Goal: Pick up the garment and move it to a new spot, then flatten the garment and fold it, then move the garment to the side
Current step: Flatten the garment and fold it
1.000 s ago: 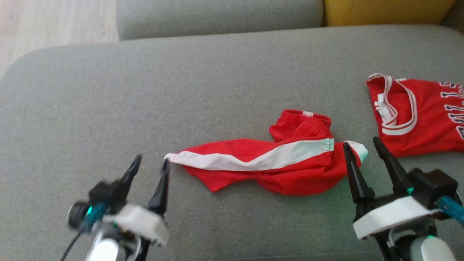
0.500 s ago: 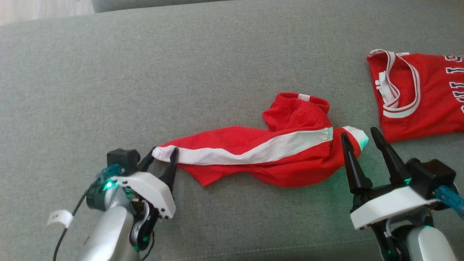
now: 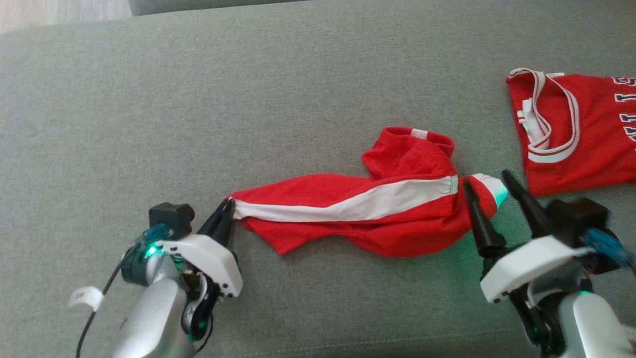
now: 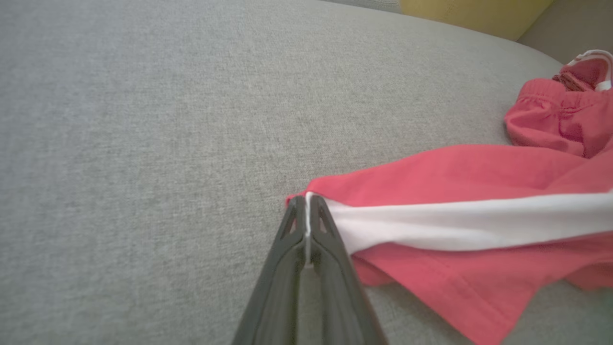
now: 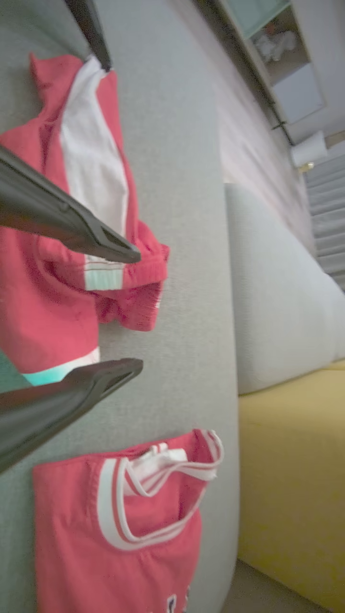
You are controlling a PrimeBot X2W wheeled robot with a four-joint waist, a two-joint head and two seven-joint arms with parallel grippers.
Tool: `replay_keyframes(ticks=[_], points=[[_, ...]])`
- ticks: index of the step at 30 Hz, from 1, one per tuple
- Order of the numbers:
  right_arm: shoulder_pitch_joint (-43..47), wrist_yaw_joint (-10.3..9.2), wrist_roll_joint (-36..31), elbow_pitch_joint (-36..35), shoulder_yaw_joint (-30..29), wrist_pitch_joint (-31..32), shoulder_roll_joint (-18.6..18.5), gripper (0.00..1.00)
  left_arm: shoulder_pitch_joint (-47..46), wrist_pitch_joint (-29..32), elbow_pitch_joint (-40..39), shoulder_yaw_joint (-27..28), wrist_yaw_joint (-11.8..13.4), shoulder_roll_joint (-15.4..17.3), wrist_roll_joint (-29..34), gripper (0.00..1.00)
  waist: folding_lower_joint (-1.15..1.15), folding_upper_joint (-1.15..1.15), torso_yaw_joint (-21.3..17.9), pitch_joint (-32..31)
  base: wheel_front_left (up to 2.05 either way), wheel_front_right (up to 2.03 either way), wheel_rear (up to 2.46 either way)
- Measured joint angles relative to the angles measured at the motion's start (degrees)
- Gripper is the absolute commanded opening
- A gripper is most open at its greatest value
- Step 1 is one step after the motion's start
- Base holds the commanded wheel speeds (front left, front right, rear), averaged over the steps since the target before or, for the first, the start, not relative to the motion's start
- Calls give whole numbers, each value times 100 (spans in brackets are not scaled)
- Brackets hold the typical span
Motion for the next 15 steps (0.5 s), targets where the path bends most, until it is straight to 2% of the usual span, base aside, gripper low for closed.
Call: replay_keyframes(ticks=[4, 8, 9, 10, 11, 12, 15], points=[[-240, 0, 76, 390, 286, 560, -254, 100, -82, -64, 24, -93, 0, -63, 0, 0, 0, 0, 72, 33, 0, 0, 0], [-504, 0, 246, 581, 549, 853, -342, 100, -133, -134, 32, -124, -8, -99, 0, 0, 0, 0, 152, 83, 0, 0, 0], [-549, 0, 277, 611, 586, 905, -372, 96, -143, -156, 41, -131, -12, -99, 0, 0, 0, 0, 169, 96, 0, 0, 0], [-585, 0, 308, 646, 610, 984, -411, 58, -160, -171, 58, -141, -25, -100, 0, 0, 0, 0, 184, 109, 0, 0, 0], [-602, 0, 332, 659, 612, 1005, -434, 58, -181, -192, 69, -149, -33, -100, 0, 0, 0, 0, 197, 120, 0, 0, 0], [-609, 0, 372, 662, 614, 1032, -436, 2, -194, -198, 73, -152, -41, -100, 0, 0, 0, 0, 208, 130, 0, 0, 0], [-612, 0, 413, 623, 641, 1054, -439, 0, -210, -363, 65, -154, -49, -94, 0, 0, 0, 0, 227, 150, 0, 0, 0]])
